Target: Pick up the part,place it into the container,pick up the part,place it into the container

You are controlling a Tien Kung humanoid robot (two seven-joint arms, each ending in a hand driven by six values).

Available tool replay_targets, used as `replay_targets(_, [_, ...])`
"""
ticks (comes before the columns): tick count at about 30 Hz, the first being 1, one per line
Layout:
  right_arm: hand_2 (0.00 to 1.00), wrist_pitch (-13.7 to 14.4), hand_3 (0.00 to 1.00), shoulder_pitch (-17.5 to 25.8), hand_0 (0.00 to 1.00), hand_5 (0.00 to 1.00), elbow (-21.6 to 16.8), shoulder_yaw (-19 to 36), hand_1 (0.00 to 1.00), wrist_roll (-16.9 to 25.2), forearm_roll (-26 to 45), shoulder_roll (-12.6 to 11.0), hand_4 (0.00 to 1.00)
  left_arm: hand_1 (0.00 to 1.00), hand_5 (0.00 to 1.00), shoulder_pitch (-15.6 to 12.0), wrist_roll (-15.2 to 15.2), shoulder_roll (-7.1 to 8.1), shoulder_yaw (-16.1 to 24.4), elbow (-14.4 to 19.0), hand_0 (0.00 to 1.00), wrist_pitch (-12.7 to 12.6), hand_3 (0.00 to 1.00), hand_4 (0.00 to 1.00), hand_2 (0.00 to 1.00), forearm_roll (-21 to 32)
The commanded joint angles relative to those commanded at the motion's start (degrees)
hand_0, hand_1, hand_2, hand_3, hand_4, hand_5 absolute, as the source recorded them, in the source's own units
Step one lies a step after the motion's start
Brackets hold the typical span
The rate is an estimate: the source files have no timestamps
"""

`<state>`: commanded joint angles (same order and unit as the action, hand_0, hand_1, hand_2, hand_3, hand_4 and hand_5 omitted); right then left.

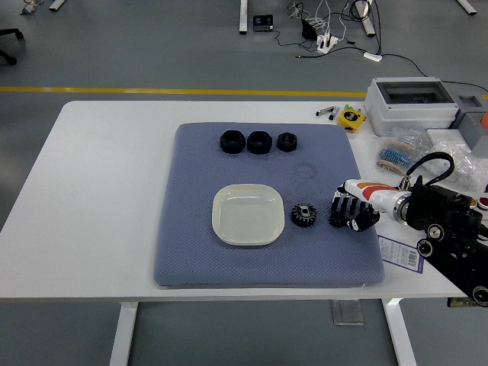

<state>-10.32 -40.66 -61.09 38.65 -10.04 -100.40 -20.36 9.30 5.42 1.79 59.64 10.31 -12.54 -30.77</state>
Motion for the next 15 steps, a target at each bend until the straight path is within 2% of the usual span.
replay_targets(15, [0.481,-0.47,0.475,-0.06,0.41,0.002,-0.08,0.9,0.458,-0.31,0.64,-0.19,0.531,0.636,0.546,-0.08,0.06,0.05,-0.02,0.0,0.721,-0.02,0.552,0.592,0.625,-0.13])
